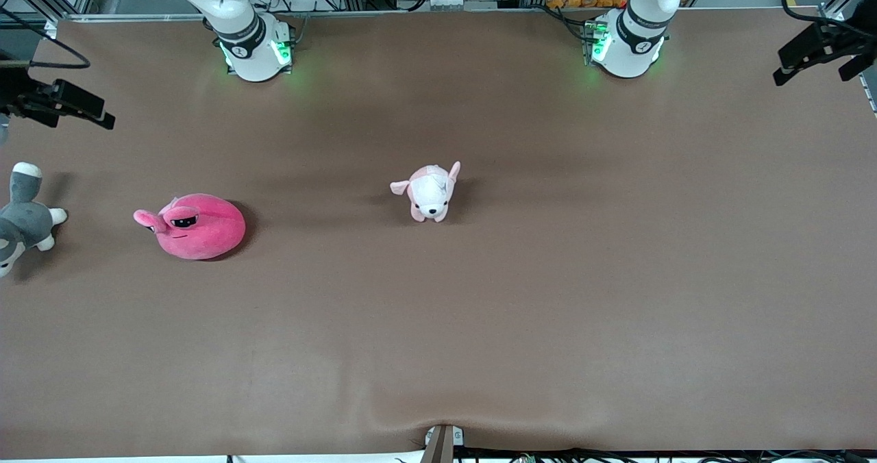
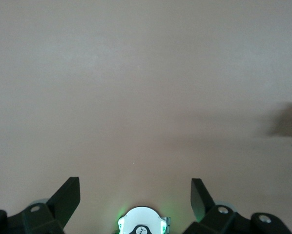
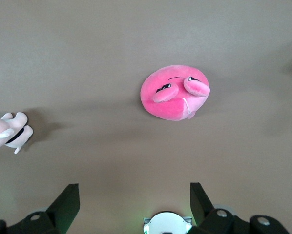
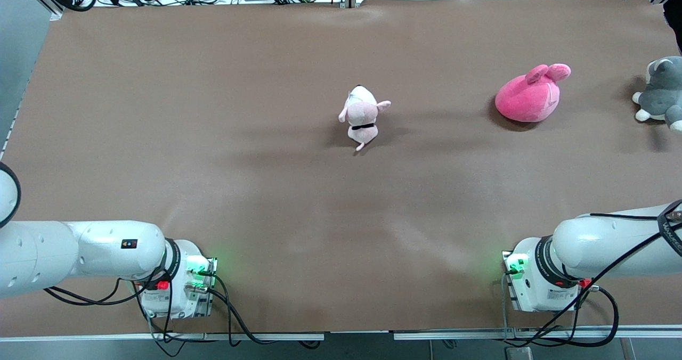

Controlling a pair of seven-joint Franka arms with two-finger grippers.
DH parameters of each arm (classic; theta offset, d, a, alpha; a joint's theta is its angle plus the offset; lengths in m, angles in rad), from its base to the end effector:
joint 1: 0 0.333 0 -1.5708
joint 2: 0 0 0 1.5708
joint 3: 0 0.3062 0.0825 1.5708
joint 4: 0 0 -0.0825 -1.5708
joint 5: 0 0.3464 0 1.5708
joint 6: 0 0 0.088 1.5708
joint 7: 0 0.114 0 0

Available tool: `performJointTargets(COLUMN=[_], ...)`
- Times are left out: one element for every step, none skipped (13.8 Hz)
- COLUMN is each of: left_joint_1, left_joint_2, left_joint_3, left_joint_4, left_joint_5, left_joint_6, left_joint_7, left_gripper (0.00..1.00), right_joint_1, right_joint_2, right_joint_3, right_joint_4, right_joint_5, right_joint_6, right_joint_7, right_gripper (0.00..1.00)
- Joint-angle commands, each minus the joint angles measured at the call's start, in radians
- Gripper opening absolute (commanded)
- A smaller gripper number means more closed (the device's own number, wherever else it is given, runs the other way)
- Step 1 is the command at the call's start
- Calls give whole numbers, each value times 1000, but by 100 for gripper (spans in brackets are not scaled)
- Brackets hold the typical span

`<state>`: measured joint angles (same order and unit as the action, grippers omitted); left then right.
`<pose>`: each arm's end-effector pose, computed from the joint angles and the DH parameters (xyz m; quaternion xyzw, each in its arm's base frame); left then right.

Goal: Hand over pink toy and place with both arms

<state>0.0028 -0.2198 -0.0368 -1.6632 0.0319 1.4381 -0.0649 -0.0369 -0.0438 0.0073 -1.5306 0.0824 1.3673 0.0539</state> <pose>0.4341 -0.0130 0.6612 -0.9996 -0.0180 0.0017 0.0199 0.4811 -0.0035 0.6305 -0.9968 0.0357 0.0602 0.0399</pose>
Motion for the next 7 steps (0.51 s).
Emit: performJointTargets(left_joint_1=[0, 0, 0, -1, -1, -1, -1], left_joint_2=[16, 22, 26, 27, 27, 28, 27], left_joint_3=[-14, -14, -14, -15, -21, -28, -29], left_joint_4=[23, 25, 28, 28, 28, 28, 28], left_joint_5=[19, 19, 19, 19, 19, 19, 19], left_joint_6=[-21, -21, -21, -21, -19, -21, -21], left_joint_7=[11, 13, 14, 14, 13, 13, 11], left_gripper=[100, 100, 100, 100, 100, 100, 100], right_joint_1=[12, 12, 11, 9, 9, 12, 12], right_joint_2=[-28, -30, -31, -31, -33, -34, -37], right_joint_3=[-3, -4, -6, -6, -6, -6, -4], right_joint_4=[-25, -23, -25, -23, -23, -23, -23], right_joint_5=[-18, -21, -24, -24, -27, -41, -53], right_joint_6=[1, 0, -2, -2, -4, -4, -4], right_joint_7=[-14, -37, -49, -51, -52, -54, -65], right_gripper=[100, 100, 100, 100, 100, 100, 100])
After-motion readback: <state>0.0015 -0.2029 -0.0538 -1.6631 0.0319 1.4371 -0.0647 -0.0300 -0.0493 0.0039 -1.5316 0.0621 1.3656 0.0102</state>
